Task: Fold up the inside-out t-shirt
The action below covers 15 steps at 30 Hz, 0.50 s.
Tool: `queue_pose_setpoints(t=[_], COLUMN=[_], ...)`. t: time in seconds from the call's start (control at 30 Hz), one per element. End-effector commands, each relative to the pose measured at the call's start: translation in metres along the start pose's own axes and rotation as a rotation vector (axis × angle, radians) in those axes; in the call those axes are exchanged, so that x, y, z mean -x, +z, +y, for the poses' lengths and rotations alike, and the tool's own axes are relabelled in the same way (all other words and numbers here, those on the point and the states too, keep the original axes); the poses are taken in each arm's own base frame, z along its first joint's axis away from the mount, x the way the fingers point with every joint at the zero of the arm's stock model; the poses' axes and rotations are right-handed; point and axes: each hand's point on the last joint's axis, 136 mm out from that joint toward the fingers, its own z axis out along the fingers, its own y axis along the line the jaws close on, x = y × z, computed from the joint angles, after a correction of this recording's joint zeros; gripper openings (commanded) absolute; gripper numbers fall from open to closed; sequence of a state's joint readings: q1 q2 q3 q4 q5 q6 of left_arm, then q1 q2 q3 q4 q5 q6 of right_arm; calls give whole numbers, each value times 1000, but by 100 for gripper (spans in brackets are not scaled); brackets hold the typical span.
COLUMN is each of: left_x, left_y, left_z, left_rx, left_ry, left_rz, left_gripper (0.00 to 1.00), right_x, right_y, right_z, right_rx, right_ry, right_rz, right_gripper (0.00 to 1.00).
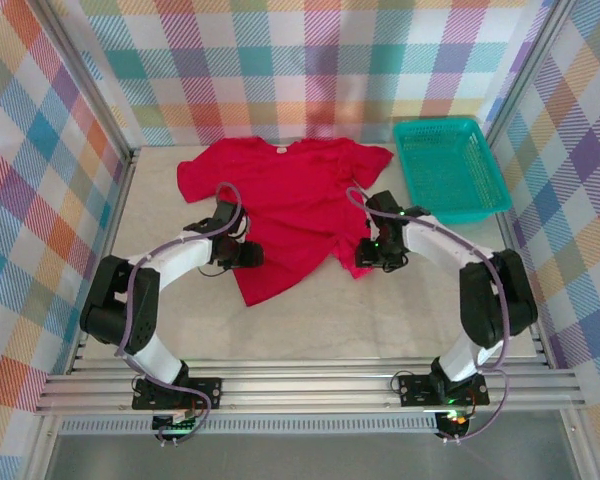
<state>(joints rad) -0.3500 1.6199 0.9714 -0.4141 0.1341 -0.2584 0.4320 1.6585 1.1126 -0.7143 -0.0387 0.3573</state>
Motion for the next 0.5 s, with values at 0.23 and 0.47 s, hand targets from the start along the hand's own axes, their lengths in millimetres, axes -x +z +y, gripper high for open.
queue_pose_setpoints(t=[0.23, 0.47], left_x=[3, 3], left_y=[-10, -10], left_z=[-7, -1], left_rx=[-23, 8], left_ry=[-12, -9], left_rz=[-5, -1], left_gripper=[51, 50], right_x=[14, 18], right_y=[41, 18], right_z=[6, -2], right_rx=[-61, -113], right_ry=[-33, -66], right_rz=[35, 7], right_gripper=[45, 0])
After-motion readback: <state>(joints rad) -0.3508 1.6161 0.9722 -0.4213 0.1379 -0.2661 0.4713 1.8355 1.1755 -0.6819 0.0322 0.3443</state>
